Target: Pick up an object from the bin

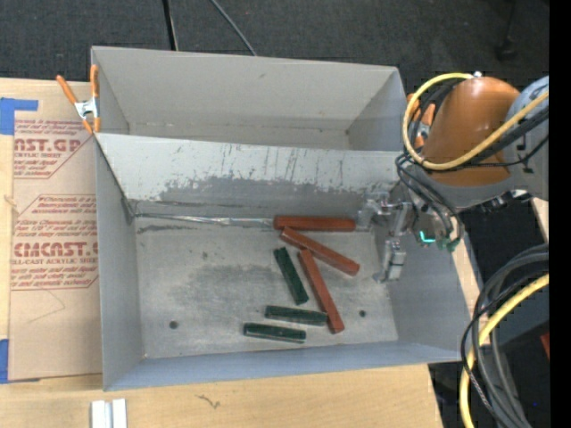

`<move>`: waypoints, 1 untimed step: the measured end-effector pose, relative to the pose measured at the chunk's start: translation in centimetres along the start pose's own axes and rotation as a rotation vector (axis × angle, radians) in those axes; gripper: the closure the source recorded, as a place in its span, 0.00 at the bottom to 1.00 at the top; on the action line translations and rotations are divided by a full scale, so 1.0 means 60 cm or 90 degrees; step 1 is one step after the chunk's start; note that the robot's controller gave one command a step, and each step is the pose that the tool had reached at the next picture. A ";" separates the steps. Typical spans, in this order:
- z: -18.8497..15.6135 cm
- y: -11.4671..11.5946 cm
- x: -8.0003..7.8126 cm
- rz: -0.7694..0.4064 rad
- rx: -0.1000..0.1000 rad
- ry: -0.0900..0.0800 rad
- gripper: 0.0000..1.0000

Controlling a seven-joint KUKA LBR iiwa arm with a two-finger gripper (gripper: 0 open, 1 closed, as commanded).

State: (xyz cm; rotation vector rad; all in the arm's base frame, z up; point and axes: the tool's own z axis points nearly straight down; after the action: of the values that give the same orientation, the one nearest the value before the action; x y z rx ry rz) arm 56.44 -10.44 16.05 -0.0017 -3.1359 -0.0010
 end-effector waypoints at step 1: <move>0.154 0.036 -0.031 0.131 -0.001 -0.006 0.00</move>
Offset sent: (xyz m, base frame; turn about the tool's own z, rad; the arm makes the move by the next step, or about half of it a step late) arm 0.0176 0.0200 -0.0905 0.2063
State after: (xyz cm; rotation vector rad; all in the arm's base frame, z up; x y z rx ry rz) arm 58.26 -8.30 6.83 -0.3258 -3.1278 -0.0017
